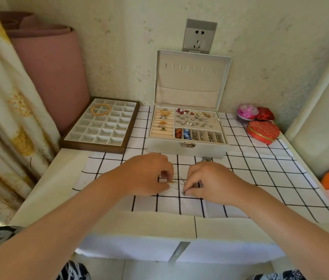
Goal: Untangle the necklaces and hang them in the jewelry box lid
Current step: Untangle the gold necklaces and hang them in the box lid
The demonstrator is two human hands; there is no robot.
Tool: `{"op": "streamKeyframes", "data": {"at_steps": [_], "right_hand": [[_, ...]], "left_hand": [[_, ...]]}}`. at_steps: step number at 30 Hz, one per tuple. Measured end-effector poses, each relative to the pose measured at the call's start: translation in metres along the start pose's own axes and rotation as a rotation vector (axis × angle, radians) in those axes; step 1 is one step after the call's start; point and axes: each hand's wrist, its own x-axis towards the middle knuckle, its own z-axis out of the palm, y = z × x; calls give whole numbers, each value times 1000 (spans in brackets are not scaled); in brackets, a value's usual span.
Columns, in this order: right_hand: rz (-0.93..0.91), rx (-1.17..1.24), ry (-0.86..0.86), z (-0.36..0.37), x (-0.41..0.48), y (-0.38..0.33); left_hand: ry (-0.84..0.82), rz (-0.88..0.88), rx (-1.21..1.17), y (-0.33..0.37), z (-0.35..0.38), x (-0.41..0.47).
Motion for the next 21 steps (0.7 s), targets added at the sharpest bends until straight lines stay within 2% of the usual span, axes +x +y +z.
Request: {"op": "streamKeyframes", "data": {"at_steps": [3, 5, 9, 13, 18, 21], "right_hand": [[-12, -47, 0, 4, 3, 0], [21, 23, 2, 3, 4, -1], [174, 402, 102, -9, 6, -1], [215, 739, 147, -10, 13, -3], [278, 1112, 304, -11, 18, -5], [283, 1197, 372, -14, 20, -6]], "left_hand": [[5, 44, -7, 2, 12, 8], [32, 63, -66, 4, 20, 12], [103, -60, -440, 9, 27, 17], [107, -207, -847, 12, 15, 17], [154, -211, -1119, -1, -1, 10], [165, -186, -1218, -7, -9, 7]]}}
